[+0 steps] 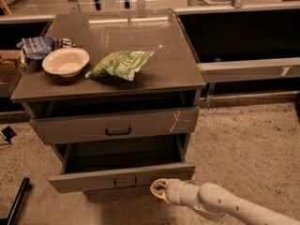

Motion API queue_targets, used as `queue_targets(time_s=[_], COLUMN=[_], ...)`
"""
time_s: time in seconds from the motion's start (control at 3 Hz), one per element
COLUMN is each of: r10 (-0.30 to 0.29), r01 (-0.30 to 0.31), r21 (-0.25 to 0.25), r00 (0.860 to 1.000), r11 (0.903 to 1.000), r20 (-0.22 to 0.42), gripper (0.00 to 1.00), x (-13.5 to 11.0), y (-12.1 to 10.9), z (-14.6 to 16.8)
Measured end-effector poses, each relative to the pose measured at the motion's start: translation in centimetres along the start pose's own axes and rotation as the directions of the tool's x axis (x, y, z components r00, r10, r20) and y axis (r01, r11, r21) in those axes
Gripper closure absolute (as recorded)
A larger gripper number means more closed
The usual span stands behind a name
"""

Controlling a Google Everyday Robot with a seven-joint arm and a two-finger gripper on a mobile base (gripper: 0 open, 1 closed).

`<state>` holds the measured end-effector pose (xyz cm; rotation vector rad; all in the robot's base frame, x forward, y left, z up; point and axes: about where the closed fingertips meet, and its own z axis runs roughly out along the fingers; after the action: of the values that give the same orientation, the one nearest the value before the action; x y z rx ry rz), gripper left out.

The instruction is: Close middle drawer

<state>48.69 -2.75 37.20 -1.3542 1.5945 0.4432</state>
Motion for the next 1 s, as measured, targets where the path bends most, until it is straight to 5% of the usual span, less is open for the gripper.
queue_targets(time_s=[0.33, 1.0], r10=[0.000, 0.000], r01=[0.000, 0.000], r21=[0.000, 0.000], r00=[1.000, 1.000], r11=[1.0000, 1.0000], r20=[0.000, 0.000], gripper=[0.04, 0.00], x=[0.00, -0.01], y=[0.00, 0.00], z=[0.00, 0.01])
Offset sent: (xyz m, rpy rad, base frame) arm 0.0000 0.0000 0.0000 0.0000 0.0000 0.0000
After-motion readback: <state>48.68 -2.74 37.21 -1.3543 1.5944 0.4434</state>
